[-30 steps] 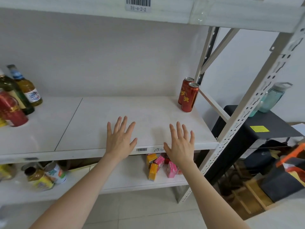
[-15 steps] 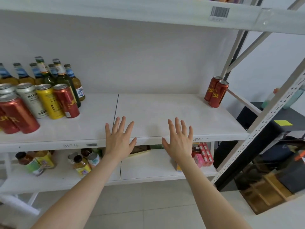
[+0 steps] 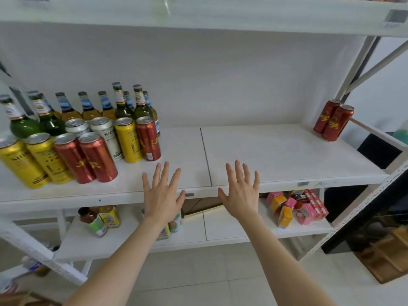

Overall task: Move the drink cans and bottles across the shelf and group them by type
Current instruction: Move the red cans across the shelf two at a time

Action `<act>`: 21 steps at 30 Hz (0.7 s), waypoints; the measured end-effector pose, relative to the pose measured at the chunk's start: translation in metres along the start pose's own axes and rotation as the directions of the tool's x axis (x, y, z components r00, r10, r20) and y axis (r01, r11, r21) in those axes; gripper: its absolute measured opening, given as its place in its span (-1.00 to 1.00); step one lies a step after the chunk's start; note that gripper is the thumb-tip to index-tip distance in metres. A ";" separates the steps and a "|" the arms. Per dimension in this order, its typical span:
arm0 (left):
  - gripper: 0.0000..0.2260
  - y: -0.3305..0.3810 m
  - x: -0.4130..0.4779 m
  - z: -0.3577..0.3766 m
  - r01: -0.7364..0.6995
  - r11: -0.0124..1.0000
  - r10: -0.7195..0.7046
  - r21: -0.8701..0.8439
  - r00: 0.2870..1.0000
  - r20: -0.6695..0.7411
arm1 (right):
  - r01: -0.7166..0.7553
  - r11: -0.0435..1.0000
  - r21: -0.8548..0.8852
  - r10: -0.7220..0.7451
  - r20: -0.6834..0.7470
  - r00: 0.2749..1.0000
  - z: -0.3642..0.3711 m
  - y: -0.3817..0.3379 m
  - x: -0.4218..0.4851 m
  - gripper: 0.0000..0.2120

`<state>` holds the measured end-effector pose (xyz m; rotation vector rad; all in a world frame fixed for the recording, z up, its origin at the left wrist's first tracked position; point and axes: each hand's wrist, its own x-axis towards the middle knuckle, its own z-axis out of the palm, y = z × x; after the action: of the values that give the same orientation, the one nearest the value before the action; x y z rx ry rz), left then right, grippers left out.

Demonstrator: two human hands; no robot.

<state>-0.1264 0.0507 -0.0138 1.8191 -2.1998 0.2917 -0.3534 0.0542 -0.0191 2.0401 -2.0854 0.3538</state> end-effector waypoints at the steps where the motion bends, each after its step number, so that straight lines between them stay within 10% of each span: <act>1: -0.41 -0.011 -0.001 0.002 -0.006 1.000 0.006 0.005 1.000 0.002 | 0.001 1.000 -0.002 -0.001 0.002 1.000 0.003 -0.012 0.001 -0.27; 21: -0.39 -0.309 -0.038 -0.031 -0.009 1.000 0.011 0.020 0.998 -0.059 | -0.036 0.997 0.065 0.039 -0.060 0.997 0.018 -0.295 0.018 -0.27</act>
<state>0.1860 0.0365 -0.0026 1.7871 -2.1744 0.3657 -0.0586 0.0262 -0.0216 2.0008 -2.1044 0.4885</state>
